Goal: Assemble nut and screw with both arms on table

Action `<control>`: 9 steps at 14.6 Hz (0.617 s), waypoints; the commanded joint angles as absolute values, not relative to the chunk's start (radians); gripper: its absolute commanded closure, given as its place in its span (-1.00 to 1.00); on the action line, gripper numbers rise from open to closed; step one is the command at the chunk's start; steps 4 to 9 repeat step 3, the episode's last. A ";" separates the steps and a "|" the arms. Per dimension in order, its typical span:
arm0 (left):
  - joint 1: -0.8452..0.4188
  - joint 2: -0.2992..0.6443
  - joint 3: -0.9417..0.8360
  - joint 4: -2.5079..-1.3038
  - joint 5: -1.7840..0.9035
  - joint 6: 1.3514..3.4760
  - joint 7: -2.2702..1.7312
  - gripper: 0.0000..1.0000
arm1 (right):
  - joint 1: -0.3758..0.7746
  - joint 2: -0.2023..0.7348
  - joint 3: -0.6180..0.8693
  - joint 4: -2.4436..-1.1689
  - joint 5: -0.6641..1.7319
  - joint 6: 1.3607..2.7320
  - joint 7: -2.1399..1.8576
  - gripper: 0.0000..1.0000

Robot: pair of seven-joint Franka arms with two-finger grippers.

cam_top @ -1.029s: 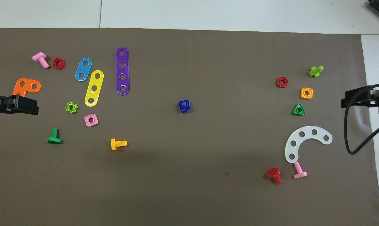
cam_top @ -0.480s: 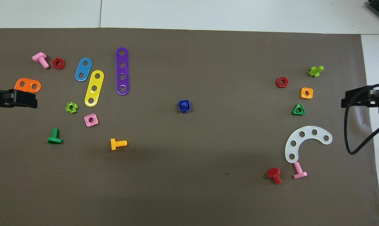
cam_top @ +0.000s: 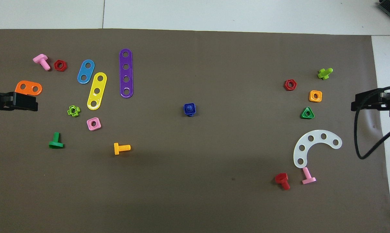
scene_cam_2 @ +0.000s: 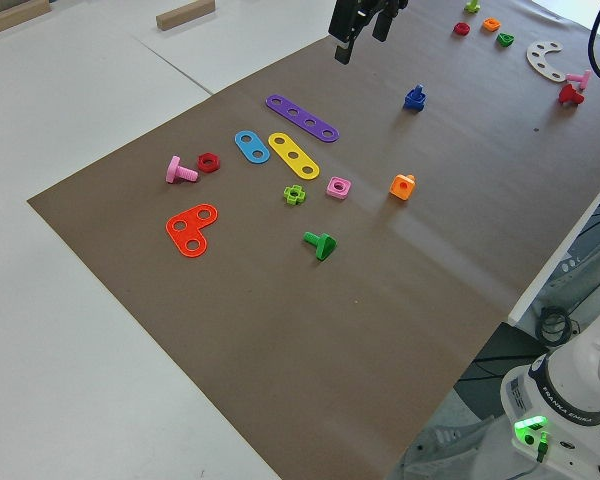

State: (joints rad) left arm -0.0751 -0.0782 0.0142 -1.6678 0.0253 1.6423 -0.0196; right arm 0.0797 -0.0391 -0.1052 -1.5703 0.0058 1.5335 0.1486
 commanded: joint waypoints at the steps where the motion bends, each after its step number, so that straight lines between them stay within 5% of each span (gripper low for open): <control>1: -0.080 -0.098 0.021 -1.704 0.002 1.666 -0.005 -1.00 | 0.071 -0.040 -0.101 -1.572 -0.005 1.539 0.123 -1.00; 9: -0.080 -0.100 0.023 -1.706 -0.018 1.664 -0.005 -1.00 | 0.071 -0.040 -0.101 -1.572 -0.005 1.539 0.123 -1.00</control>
